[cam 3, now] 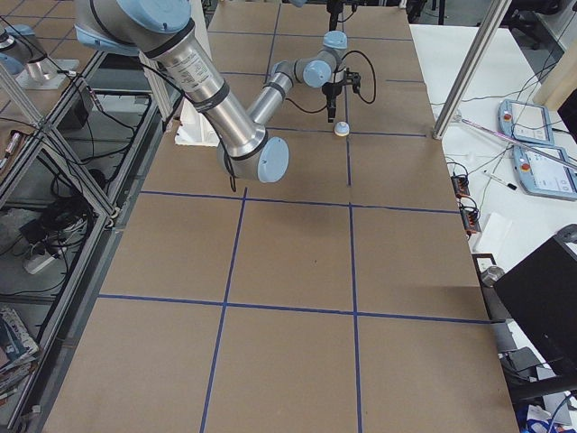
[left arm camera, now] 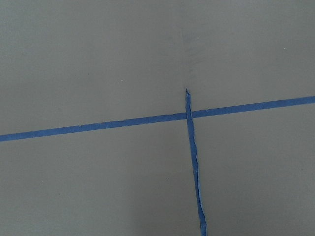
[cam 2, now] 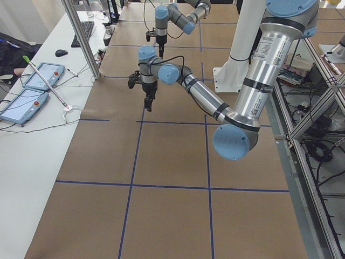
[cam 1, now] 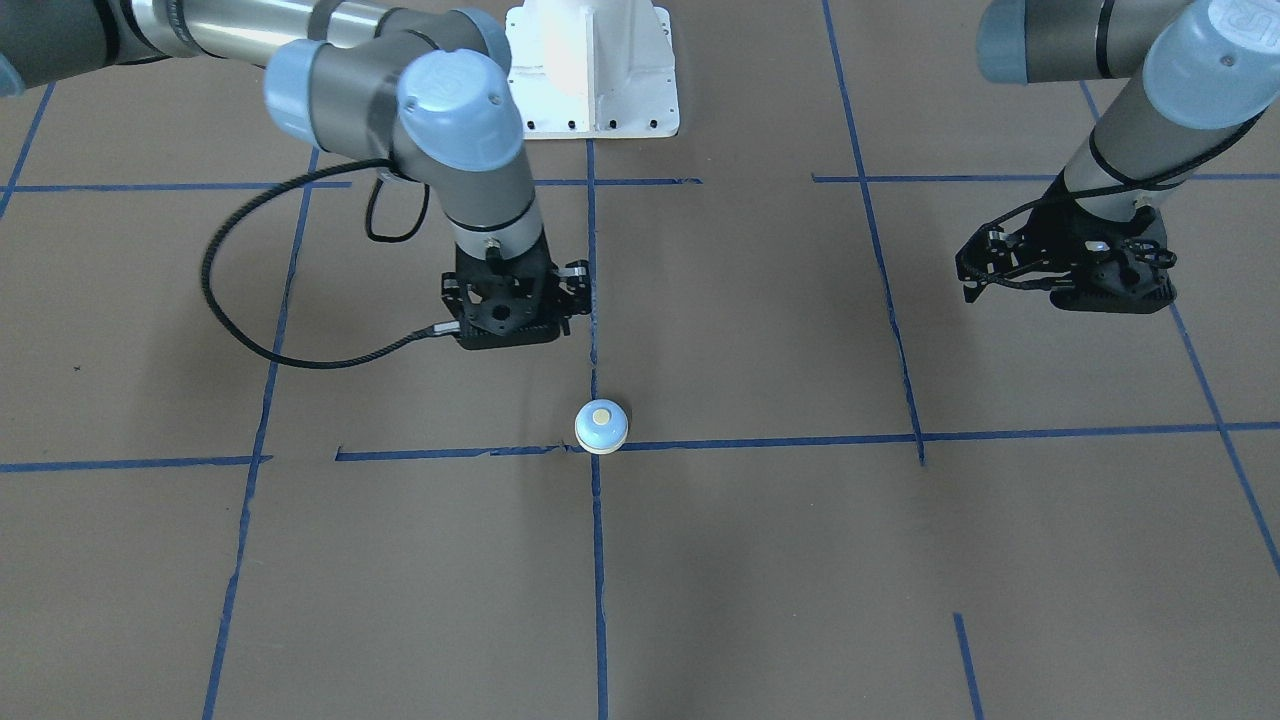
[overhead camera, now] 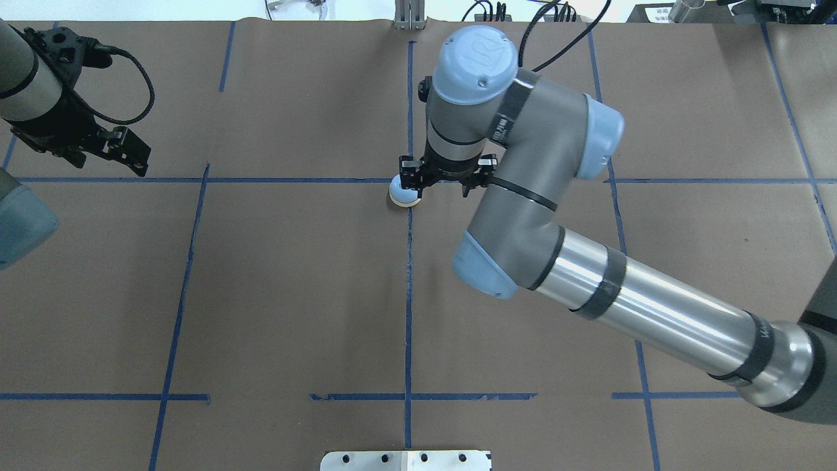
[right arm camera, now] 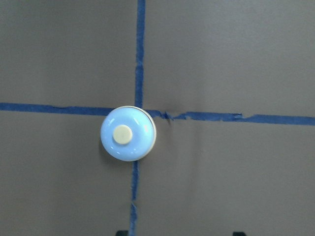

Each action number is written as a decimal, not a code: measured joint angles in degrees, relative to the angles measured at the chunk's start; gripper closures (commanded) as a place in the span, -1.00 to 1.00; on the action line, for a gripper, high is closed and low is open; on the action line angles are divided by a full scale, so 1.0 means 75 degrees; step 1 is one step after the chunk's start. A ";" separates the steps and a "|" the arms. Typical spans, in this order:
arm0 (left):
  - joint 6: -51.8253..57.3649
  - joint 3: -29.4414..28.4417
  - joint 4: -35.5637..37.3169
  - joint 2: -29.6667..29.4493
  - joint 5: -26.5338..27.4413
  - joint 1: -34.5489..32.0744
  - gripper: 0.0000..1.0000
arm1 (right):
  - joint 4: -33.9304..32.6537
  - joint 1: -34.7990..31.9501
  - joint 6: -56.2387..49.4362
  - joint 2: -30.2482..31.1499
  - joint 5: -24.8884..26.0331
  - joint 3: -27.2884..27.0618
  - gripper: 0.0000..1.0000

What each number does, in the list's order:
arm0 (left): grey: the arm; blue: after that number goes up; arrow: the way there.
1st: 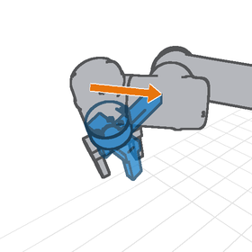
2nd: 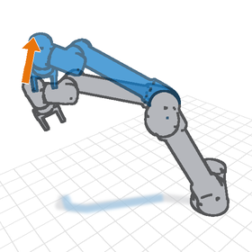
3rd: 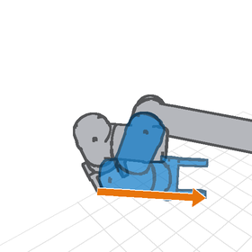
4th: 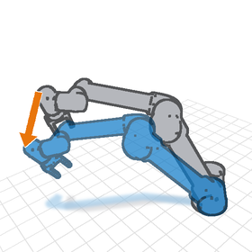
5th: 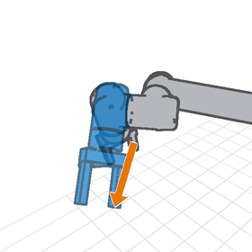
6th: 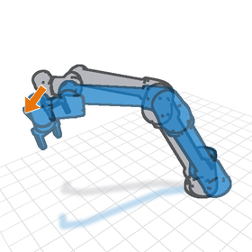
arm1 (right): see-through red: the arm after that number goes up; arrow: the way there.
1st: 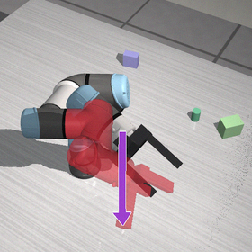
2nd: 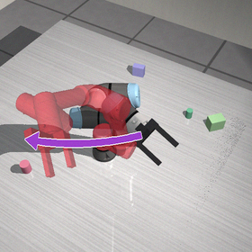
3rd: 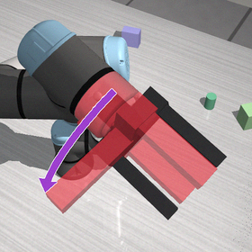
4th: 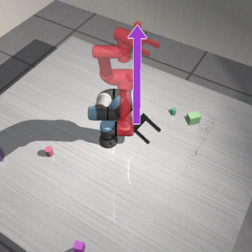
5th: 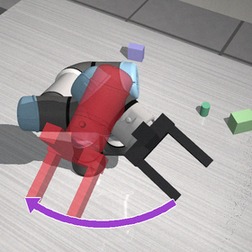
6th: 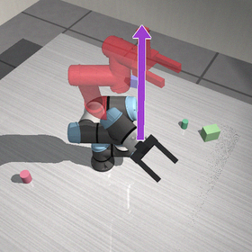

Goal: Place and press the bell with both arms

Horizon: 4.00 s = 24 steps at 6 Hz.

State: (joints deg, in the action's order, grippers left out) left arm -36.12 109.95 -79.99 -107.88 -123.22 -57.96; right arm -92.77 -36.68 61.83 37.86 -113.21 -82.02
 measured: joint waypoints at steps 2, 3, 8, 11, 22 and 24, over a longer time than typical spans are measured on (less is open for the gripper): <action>-0.0277 0.0008 -0.0020 -0.0005 0.0000 0.0015 -1.00 | 0.0902 0.0034 0.0073 -0.0735 0.0067 0.1608 0.95; -0.0309 0.0010 -0.0022 -0.0010 0.0000 0.0017 -1.00 | 0.1156 0.0039 0.0057 -0.0912 0.0148 0.2070 0.95; -0.0427 0.0011 -0.0023 -0.0018 -0.0011 0.0039 -1.00 | 0.1586 0.0061 0.0010 -0.1099 0.0246 0.2882 0.94; -0.0438 0.0008 -0.0023 -0.0015 -0.0012 0.0041 -1.00 | 0.1588 0.0011 -0.0021 -0.1181 0.0209 0.2857 0.48; 0.4907 -0.0967 -0.0024 0.1706 -0.1242 -0.2941 -1.00 | 0.0031 -0.3968 -0.5991 0.4442 -0.2583 -0.2100 -1.00; 0.6174 -0.1921 -0.0160 0.2267 -0.1894 -0.4206 -1.00 | 0.0034 -0.5281 -0.7732 0.5955 -0.2889 -0.2295 -1.00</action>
State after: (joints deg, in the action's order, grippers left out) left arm 10.18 95.55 -81.19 -90.88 -137.42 -89.51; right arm -92.51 -76.29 3.84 82.53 -134.88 -99.24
